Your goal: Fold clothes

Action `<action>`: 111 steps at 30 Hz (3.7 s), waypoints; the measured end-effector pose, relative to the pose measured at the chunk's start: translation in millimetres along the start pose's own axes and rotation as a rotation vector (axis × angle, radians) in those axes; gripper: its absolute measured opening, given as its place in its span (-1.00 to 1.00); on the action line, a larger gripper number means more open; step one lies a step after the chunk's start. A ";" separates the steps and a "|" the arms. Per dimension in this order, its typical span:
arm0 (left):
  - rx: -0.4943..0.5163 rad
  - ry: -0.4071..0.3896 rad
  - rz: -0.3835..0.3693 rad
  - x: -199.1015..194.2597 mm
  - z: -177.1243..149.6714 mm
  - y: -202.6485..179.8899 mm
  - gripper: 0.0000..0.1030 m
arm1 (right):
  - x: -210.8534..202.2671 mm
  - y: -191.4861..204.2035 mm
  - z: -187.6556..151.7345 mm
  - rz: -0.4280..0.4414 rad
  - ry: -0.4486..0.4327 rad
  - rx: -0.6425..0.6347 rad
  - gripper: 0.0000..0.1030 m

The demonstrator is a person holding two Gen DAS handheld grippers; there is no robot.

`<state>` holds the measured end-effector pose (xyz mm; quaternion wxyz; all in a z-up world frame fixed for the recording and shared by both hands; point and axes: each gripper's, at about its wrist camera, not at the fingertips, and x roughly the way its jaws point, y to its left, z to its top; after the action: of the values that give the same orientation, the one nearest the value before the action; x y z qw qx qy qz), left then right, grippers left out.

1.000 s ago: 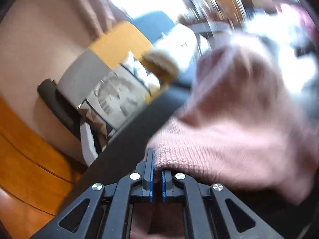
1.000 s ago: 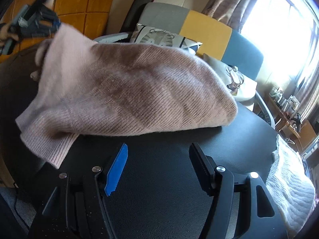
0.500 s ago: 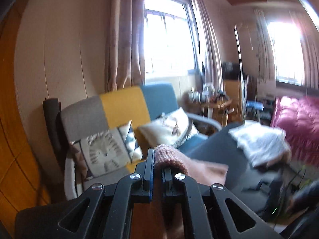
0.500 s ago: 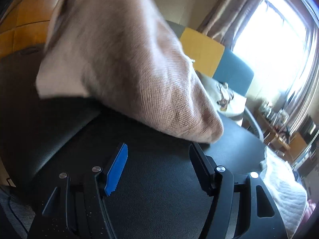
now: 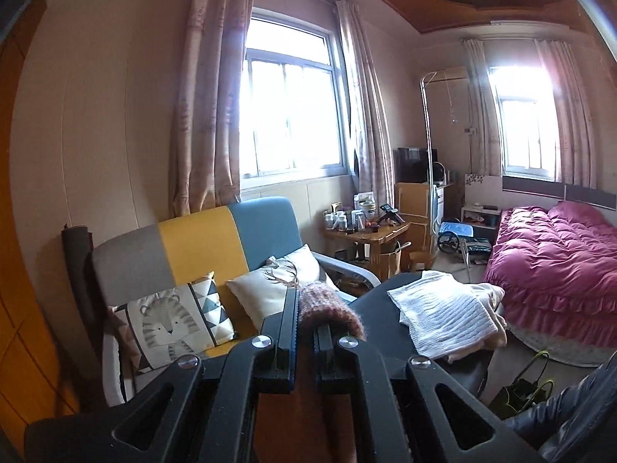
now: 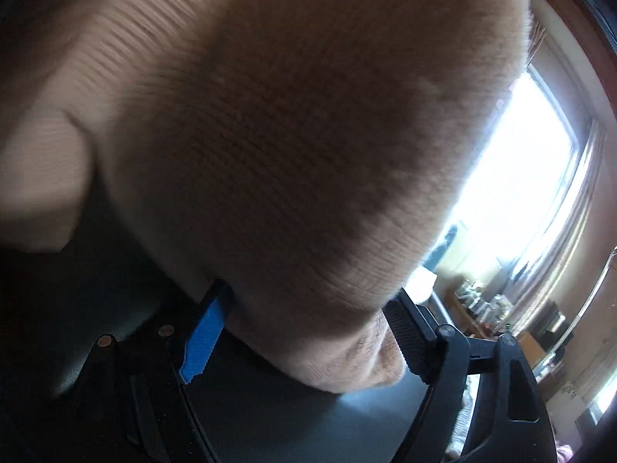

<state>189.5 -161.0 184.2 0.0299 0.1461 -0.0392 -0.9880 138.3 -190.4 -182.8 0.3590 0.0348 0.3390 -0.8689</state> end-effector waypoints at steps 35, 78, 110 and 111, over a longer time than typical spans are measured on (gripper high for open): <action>-0.271 0.632 0.382 135.0 -262.6 176.0 -0.85 | 2.7 -226.7 -95.1 0.028 0.399 0.246 0.55; -0.186 0.699 0.182 171.0 -328.0 163.5 0.33 | 65.9 -211.3 -62.4 0.232 0.429 0.452 -0.86; -0.074 0.784 0.048 232.2 -341.1 139.4 -0.82 | 82.9 -239.3 -80.3 0.217 0.455 0.661 -0.85; -0.087 0.775 0.047 230.4 -339.7 140.5 -0.85 | 82.3 -239.3 -81.9 0.222 0.457 0.664 -0.85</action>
<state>74.9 -340.4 -193.8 0.0711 0.5059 0.0134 -0.8595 -92.5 -66.9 -135.7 0.3353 0.3768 0.1057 -0.8570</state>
